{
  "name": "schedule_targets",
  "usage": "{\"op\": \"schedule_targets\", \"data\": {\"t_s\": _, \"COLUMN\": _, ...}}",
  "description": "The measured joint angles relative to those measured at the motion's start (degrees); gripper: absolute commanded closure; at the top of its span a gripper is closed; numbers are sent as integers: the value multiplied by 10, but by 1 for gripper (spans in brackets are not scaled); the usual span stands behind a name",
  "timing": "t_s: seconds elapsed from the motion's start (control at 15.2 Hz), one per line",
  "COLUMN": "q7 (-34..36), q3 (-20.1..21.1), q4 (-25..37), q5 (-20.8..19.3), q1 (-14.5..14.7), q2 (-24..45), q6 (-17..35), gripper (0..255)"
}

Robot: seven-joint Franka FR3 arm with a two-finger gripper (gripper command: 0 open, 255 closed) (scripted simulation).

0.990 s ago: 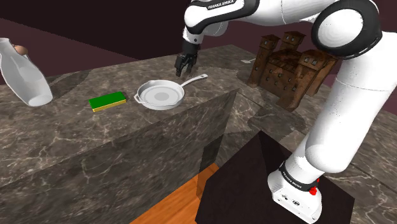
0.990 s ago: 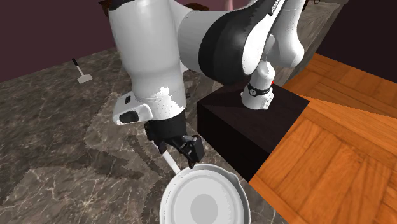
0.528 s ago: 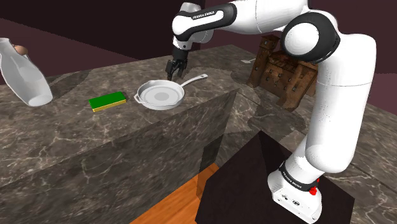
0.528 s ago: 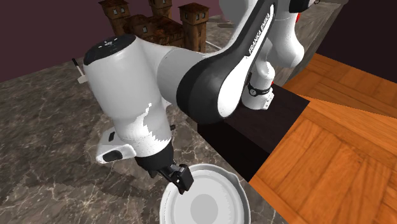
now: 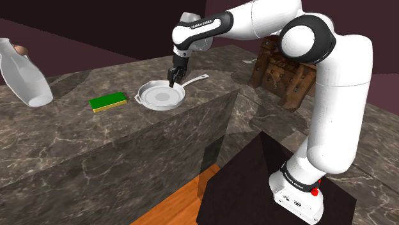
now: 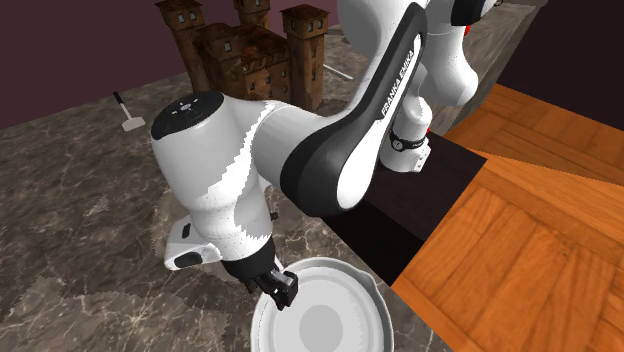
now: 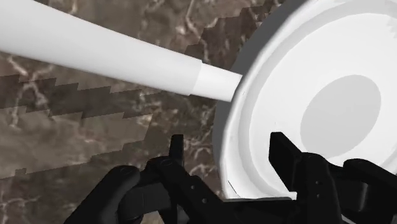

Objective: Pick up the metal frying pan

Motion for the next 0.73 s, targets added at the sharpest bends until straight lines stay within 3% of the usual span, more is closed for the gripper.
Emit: {"op": "schedule_targets", "data": {"t_s": 0.73, "q7": 1, "q3": -1, "q4": 6, "q5": -1, "q1": -1, "q2": -2, "q6": -8, "gripper": 255}}
